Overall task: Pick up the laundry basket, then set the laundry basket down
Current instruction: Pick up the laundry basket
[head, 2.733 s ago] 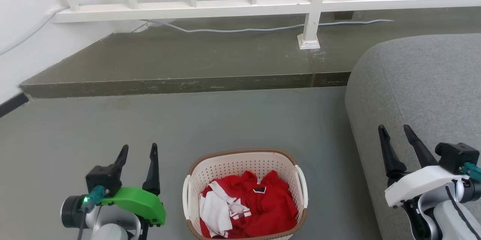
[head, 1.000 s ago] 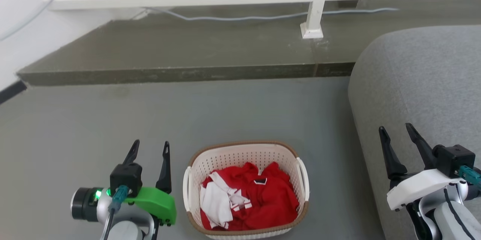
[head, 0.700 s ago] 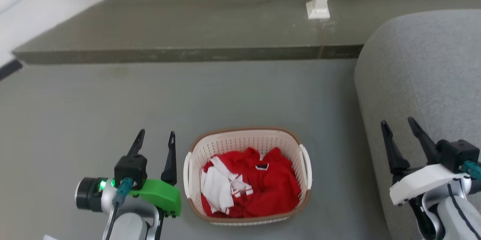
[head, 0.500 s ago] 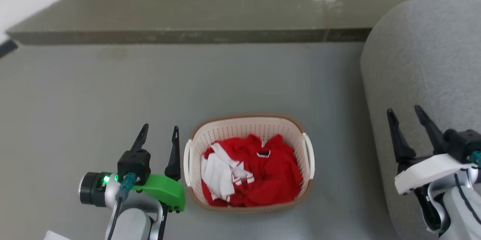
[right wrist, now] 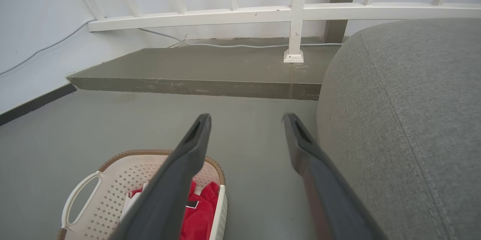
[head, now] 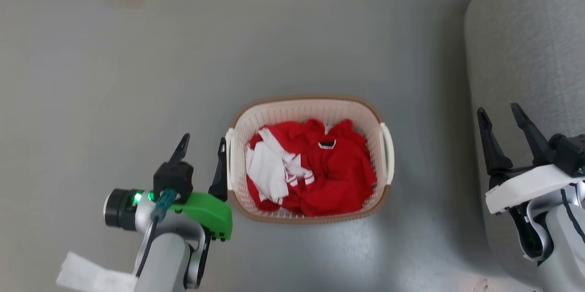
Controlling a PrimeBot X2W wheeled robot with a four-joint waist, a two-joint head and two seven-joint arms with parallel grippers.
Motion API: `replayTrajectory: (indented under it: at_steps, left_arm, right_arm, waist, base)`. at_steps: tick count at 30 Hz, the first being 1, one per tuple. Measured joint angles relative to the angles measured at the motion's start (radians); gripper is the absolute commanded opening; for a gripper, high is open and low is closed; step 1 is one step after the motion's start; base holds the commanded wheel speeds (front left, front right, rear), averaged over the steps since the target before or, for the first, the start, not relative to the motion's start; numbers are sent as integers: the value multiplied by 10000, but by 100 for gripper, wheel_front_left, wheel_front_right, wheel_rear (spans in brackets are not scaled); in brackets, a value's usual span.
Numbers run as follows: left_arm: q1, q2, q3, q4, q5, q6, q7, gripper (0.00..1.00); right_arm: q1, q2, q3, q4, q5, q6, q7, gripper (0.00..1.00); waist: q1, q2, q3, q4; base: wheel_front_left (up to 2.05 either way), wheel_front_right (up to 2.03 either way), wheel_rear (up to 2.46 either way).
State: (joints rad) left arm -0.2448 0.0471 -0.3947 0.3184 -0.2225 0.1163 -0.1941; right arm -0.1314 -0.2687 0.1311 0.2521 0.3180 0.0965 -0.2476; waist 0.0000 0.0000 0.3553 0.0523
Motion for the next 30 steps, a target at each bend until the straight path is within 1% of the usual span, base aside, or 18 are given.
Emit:
replayTrajectory:
  at_steps: [8,10,16,19,24,30]
  left_arm:
    - [-891,-46,-290,673,-50,0,435,100]
    - [-1147,-61,-332,853,-96,0,550,100]
    - [-2186,-96,-552,1555,-280,-25,1103,100]
    - [-2651,-111,-627,1833,-570,-123,1327,100]
    - [-3416,-140,-765,2334,-913,-362,1615,100]
    - [-4094,-174,-884,3037,-1331,-523,1822,100]
  right_arm:
    - [-576,-77,332,477,0,105,-15,100]
    - [-740,-92,456,614,0,174,-25,100]
    - [-1401,-240,917,1083,-19,190,-29,100]
    - [-1816,-265,1139,1269,-27,265,-35,100]
    - [-2465,-263,1580,1616,-107,267,-59,100]
    - [-2959,-203,2046,2107,-104,268,-71,100]
  waist:
    - [1,0,1092,62]
    - [0,0,1367,70]
    - [1,0,2324,98]
    - [1,0,2735,110]
    - [2,0,3399,119]
    - [2,0,4060,113]
  base:
    - [0,0,0]
    - [0,0,0]
    - [0,0,0]
    - [0,0,0]
    - [0,0,0]
    - [0,0,0]
